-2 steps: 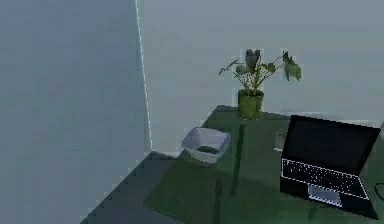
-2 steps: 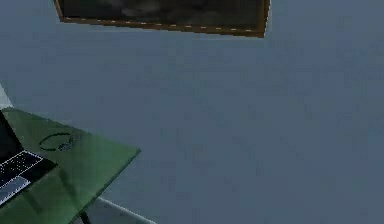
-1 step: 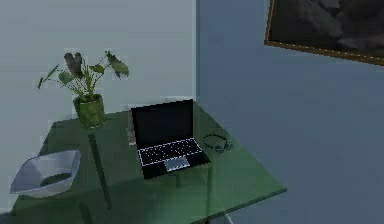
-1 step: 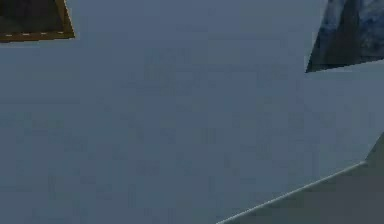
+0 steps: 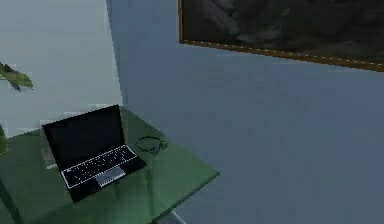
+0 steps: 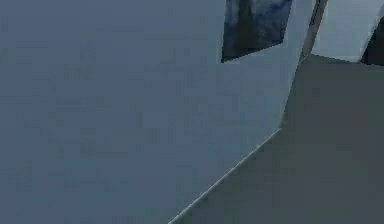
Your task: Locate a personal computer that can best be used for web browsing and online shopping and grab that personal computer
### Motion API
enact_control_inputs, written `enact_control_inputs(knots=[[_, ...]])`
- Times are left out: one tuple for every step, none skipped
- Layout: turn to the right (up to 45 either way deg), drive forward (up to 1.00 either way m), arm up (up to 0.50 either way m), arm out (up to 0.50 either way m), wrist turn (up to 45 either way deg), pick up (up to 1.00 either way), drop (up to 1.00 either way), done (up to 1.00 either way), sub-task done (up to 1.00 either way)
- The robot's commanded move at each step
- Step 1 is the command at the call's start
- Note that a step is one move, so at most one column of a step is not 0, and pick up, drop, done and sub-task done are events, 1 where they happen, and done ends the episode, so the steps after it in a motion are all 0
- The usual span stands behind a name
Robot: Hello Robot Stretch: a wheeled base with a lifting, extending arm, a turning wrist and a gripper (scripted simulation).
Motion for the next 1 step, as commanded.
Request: enact_control_inputs(knots=[[0.0,0.35,0.0,0.0,0.0,0.0,0.0,0.0,0.0]])
